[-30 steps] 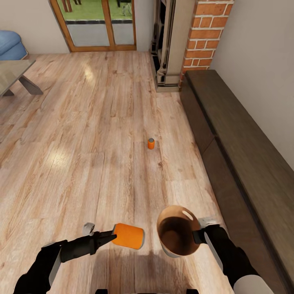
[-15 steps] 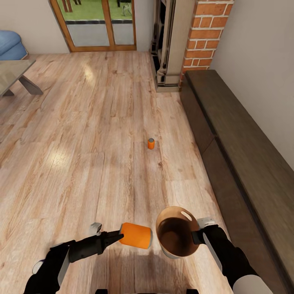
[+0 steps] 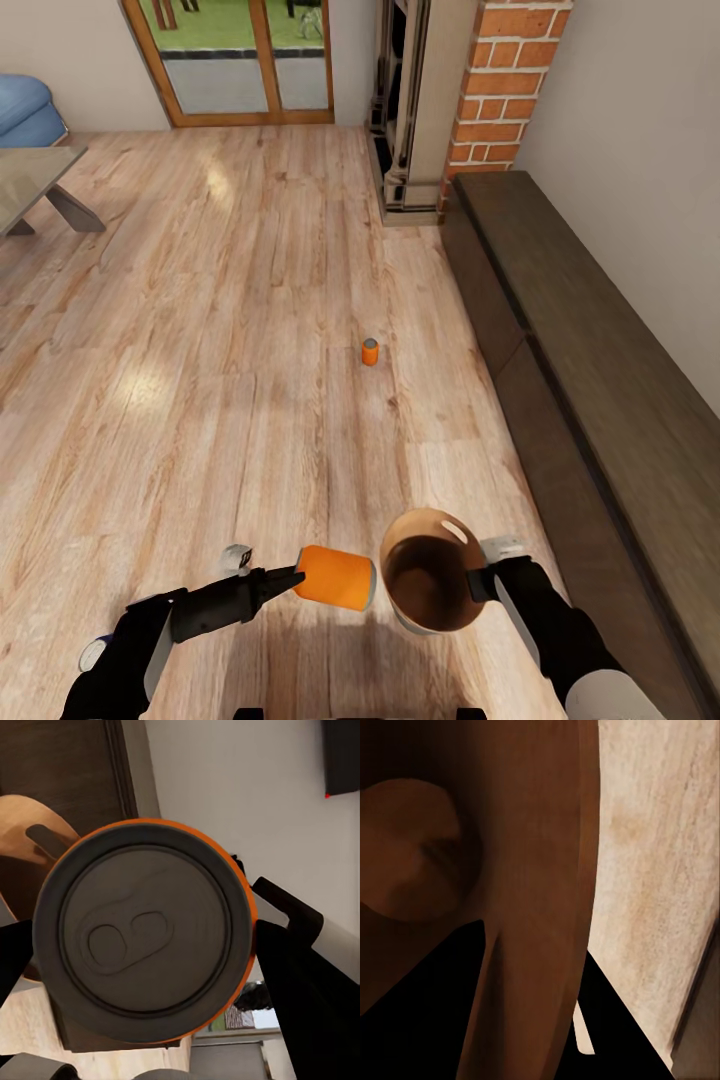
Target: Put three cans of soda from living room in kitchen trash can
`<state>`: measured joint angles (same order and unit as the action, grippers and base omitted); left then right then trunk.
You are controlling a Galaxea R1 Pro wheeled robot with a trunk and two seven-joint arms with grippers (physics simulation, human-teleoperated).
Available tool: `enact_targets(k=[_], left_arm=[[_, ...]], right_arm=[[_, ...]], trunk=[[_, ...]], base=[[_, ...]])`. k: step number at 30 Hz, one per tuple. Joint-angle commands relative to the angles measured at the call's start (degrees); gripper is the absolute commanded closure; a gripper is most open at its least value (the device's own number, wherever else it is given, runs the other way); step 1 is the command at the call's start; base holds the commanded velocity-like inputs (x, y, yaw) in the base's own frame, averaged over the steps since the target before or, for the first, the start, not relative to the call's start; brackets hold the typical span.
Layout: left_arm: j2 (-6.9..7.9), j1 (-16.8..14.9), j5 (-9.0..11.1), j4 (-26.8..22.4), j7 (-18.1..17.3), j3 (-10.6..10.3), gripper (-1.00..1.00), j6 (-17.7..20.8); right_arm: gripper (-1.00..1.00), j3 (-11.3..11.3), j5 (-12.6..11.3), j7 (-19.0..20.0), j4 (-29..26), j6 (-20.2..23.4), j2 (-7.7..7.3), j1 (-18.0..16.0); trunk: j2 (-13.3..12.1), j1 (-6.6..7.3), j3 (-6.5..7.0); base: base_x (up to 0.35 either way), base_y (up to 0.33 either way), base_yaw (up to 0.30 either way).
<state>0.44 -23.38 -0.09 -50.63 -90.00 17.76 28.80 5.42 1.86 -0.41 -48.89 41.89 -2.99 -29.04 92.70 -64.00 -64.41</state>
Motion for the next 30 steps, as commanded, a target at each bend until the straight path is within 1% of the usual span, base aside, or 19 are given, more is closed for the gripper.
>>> enact_targets(k=[1, 15, 20, 23, 28, 30], left_arm=[[0.00, 0.0, 0.0, 0.0, 0.0, 0.0, 1.00, 0.0], [-0.11, 0.0, 0.1, 0.0, 0.0, 0.1, 1.00, 0.1], [-0.11, 0.0, 1.6, 0.1, 0.0, 0.1, 1.00, 0.1], [-0.16, 0.0, 1.9, 0.1, 0.0, 0.1, 1.00, 0.2], [-1.60, 0.0, 2.0, 0.2, 0.0, 0.1, 1.00, 0.2], [-2.44, 0.0, 2.0, 0.2, 0.0, 0.0, 1.00, 0.2]], right_arm=[[1.00, 0.0, -0.8, 0.0, 0.3, -0.1, 0.04, -0.1], [1.00, 0.0, -0.8, 0.0, 1.0, -0.2, 0.06, -0.4], [1.00, 0.0, -0.8, 0.0, 1.1, -0.2, 0.07, -0.4], [1.00, 0.0, -0.8, 0.0, 1.1, -0.2, 0.09, -0.4], [1.00, 0.0, -0.8, 0.0, 1.6, -0.3, 0.09, -0.4], [1.00, 0.0, -0.8, 0.0, 2.1, -0.3, 0.09, -0.4]], trunk=[[0.0, 0.00, 0.00], [0.0, 0.00, 0.00], [0.0, 0.00, 0.00], [0.0, 0.00, 0.00], [0.0, 0.00, 0.00], [0.0, 0.00, 0.00]], base=[[0.000, 0.000, 0.000], [0.000, 0.000, 0.000], [0.000, 0.000, 0.000], [0.000, 0.000, 0.000], [0.000, 0.000, 0.000], [0.000, 0.000, 0.000]])
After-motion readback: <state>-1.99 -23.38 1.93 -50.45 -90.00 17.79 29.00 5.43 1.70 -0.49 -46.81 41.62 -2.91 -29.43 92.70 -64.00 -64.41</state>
